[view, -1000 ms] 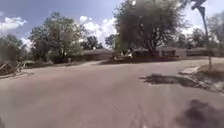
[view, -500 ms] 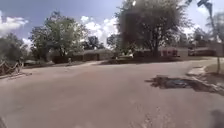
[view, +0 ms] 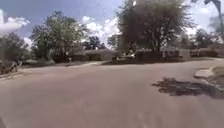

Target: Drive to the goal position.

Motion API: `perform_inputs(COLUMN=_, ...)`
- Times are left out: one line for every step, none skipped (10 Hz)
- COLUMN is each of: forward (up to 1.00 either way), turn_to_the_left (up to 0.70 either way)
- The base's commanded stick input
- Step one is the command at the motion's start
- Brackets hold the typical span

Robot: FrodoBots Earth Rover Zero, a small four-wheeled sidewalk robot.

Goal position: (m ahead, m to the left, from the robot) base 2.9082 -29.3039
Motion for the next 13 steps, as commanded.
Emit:
perform_inputs(forward=0.7, turn_to_the_left=-0.35)
perform_inputs(forward=0.7, turn_to_the_left=-0.35)
perform_inputs(forward=0.7, turn_to_the_left=-0.35)
perform_inputs(forward=0.7, turn_to_the_left=-0.35)
perform_inputs(forward=0.7, turn_to_the_left=-0.35)
perform_inputs(forward=0.7, turn_to_the_left=-0.35)
perform_inputs(forward=0.7, turn_to_the_left=-0.35)
perform_inputs(forward=0.7, turn_to_the_left=-0.35)
perform_inputs(forward=0.7, turn_to_the_left=-0.35)
perform_inputs(forward=0.7, turn_to_the_left=-0.35)
perform_inputs(forward=0.7, turn_to_the_left=-0.35)
perform_inputs(forward=0.7, turn_to_the_left=-0.35)
perform_inputs(forward=0.7, turn_to_the_left=-0.35)
